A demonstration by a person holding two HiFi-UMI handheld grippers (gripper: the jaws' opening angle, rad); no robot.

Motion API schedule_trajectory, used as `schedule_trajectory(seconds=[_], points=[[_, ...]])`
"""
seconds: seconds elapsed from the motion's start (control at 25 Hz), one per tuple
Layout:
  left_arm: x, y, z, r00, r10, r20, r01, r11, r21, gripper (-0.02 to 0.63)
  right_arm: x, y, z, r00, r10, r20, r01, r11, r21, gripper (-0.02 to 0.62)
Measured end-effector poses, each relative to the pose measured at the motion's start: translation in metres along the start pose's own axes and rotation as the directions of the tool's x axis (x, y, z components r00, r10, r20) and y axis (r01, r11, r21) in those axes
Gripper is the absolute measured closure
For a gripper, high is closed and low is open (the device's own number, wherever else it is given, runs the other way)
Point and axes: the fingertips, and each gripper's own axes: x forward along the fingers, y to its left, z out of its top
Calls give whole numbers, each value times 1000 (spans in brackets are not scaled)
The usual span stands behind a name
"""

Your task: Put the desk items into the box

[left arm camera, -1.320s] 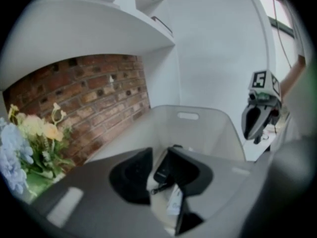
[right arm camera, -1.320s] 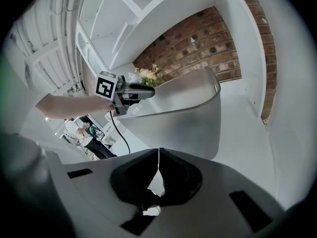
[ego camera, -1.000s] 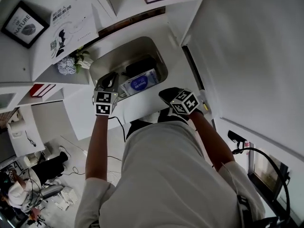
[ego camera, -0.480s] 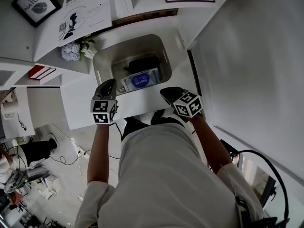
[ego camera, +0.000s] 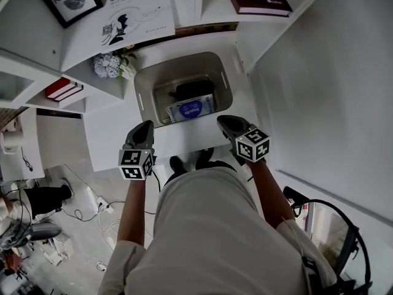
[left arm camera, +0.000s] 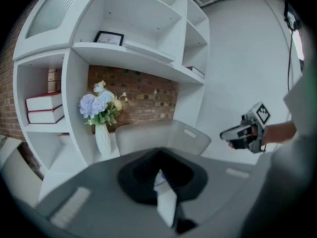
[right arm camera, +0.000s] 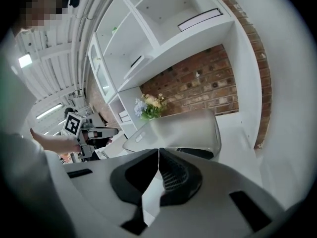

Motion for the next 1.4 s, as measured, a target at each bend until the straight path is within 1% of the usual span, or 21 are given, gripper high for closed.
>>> schedule_trajectory(seconds=[0.12,0.24,0.64,1.4], points=[[-16,5,-6,1000,-4,6,4,1000,-25,603,-6,13,3,999,-21,28,21,1000,2,592],[-21,6,-10,1000,-12,15,12,999,-33,603,-8,19,2,999,-39,33,39,999,-10,594],[-29,2,-16,999,-34,41,35,999,-28,603,-7,34,4,997,-48,53,50,998,-26,594],[-26,-1,-21,998,-60,21,61,998,-26,603,-1,38,4,996,-67,50,68,998,-17,594]])
